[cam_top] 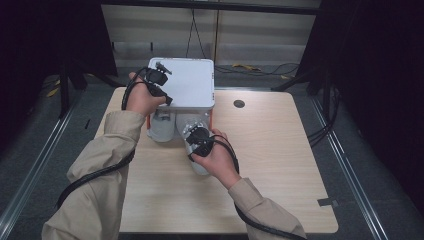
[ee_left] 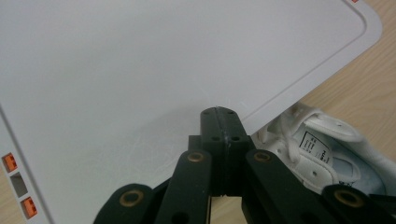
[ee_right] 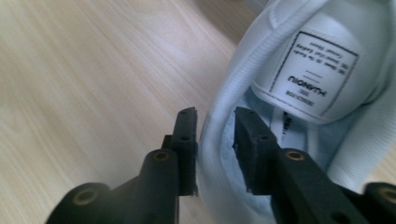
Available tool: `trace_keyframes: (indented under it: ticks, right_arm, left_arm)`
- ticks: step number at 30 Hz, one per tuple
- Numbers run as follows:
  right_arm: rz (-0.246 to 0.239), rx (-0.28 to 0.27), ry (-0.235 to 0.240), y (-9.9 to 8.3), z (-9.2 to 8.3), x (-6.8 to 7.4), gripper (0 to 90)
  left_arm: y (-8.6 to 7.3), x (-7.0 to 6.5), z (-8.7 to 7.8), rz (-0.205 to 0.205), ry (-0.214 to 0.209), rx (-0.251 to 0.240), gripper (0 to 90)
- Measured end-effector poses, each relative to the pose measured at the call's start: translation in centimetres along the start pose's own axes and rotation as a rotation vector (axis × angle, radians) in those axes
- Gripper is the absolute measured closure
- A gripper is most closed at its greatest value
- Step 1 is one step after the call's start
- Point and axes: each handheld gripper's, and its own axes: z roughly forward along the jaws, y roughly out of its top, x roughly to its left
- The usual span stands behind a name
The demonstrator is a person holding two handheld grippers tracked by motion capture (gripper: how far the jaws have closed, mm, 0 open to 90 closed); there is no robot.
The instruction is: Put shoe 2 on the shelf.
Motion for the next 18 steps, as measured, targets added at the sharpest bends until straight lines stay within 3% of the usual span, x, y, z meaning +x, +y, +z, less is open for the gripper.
trace_keyframes:
  ticks: [3, 4, 11, 15, 18]
  right_arm:
    - [-0.002, -0.028, 0.017, -0.8, -1.4, -0.2, 67.2]
    - [0.003, -0.033, 0.018, -1.0, -1.8, -0.2, 72.0]
    - [0.016, -0.069, 0.018, -2.2, -4.4, -0.7, 77.9]
    - [-0.011, 0.012, 0.021, -2.4, -4.9, -0.6, 90.0]
    - [-0.019, 0.075, 0.042, -3.0, -4.2, -0.5, 90.0]
  left_arm:
    - [0.0, 0.0, 0.0, -0.003, 0.001, -0.002, 90.0]
    - [0.0, 0.0, 0.0, -0.01, -0.003, -0.001, 90.0]
    - [0.0, -0.1, 0.0, -0.016, 0.008, -0.001, 90.0]
    - [-0.1, 0.0, 0.0, -0.022, 0.001, -0.006, 90.0]
    - [-0.2, 0.1, 0.0, -0.028, -0.005, -0.015, 90.0]
